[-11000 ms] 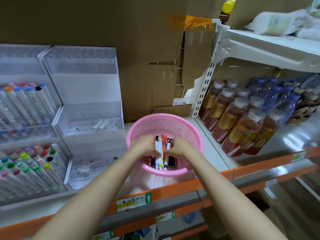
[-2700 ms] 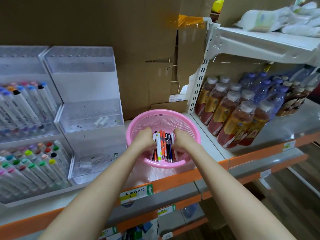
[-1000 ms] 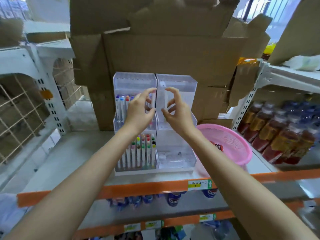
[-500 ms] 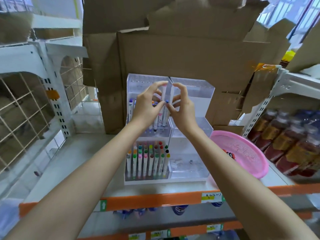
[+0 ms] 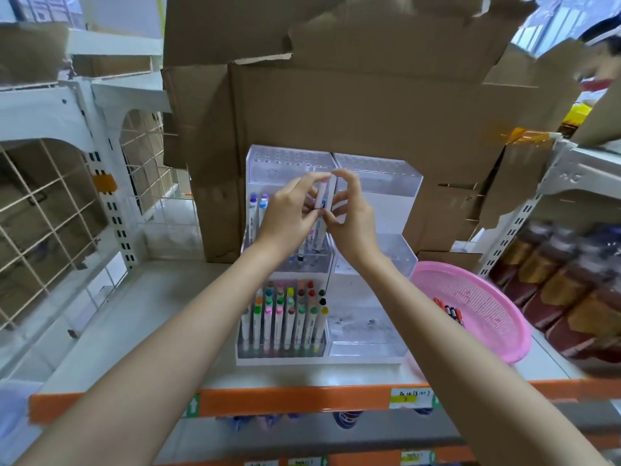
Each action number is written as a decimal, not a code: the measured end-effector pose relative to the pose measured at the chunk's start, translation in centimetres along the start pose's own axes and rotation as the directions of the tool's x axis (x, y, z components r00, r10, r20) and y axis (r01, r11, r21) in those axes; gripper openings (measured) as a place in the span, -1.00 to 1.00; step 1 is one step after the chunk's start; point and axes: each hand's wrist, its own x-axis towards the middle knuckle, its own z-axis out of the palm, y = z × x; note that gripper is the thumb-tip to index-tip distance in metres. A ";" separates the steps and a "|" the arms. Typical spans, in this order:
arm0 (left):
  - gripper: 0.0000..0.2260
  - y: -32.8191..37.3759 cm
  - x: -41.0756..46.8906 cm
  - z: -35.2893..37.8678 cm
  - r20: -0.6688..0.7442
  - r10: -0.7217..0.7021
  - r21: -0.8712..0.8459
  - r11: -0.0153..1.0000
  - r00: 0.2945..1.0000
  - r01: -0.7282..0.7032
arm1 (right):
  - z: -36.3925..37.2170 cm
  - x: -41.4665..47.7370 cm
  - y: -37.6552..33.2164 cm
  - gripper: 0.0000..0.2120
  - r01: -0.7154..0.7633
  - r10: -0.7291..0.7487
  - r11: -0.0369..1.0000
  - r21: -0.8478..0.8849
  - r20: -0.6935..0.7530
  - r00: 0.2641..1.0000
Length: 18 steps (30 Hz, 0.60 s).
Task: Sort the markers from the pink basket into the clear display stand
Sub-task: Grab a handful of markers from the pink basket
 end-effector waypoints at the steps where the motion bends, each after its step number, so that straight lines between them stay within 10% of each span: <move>1: -0.53 0.1 0.0 0.0 -0.001 -0.006 0.002 1.000 1.000 0.006 | 0.0 0.0 0.1 -0.44 0.004 -0.004 1.000 0.001 0.002 1.000; 18: -0.62 -0.3 0.2 -0.2 0.044 -0.091 0.098 0.991 0.995 0.087 | -0.1 0.0 0.6 -0.45 0.037 -0.037 0.999 0.028 -0.003 0.999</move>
